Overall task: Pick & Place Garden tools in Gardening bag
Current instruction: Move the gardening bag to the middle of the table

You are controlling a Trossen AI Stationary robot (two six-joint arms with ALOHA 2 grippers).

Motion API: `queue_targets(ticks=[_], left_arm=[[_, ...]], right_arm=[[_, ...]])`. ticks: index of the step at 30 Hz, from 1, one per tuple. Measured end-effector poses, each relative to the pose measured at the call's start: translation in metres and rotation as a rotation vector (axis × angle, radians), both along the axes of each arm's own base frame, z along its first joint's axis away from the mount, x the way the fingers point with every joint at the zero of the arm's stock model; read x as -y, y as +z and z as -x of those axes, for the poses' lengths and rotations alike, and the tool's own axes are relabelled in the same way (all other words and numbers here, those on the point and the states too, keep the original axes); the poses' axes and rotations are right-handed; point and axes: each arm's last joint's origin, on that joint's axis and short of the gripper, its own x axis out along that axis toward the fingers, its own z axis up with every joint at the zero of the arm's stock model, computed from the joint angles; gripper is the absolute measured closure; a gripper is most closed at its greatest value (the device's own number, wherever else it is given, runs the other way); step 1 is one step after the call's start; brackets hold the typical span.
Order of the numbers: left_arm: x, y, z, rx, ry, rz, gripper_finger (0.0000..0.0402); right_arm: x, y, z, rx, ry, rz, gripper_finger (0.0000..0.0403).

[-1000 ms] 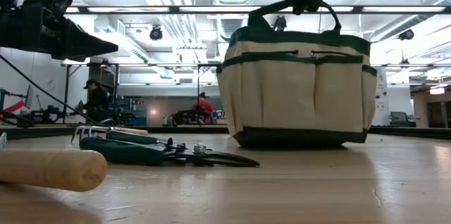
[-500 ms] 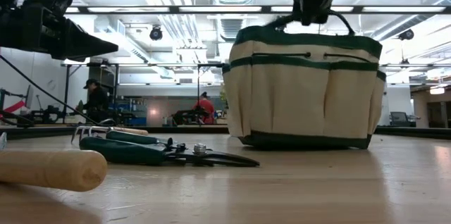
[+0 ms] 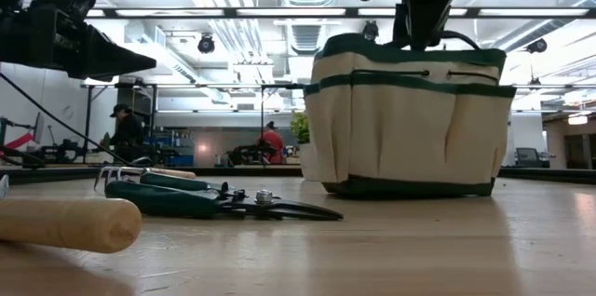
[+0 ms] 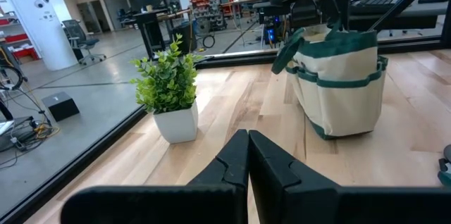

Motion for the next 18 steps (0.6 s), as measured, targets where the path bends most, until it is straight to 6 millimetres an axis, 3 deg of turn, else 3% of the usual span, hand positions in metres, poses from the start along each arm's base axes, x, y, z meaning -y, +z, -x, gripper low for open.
queue_targets(ticks=[10,18], left_arm=[[0.0000,0.0000,0.0000,0.000,0.000,0.000,0.0390],[0.0000,0.0000,0.0000,0.000,0.000,0.000,0.0390]], right_arm=[[0.0002,-0.0049,-0.0006,0.006,-0.006,0.009,0.0376],[0.0000,-0.0046,-0.0016,0.019,0.000,0.010,0.0321]])
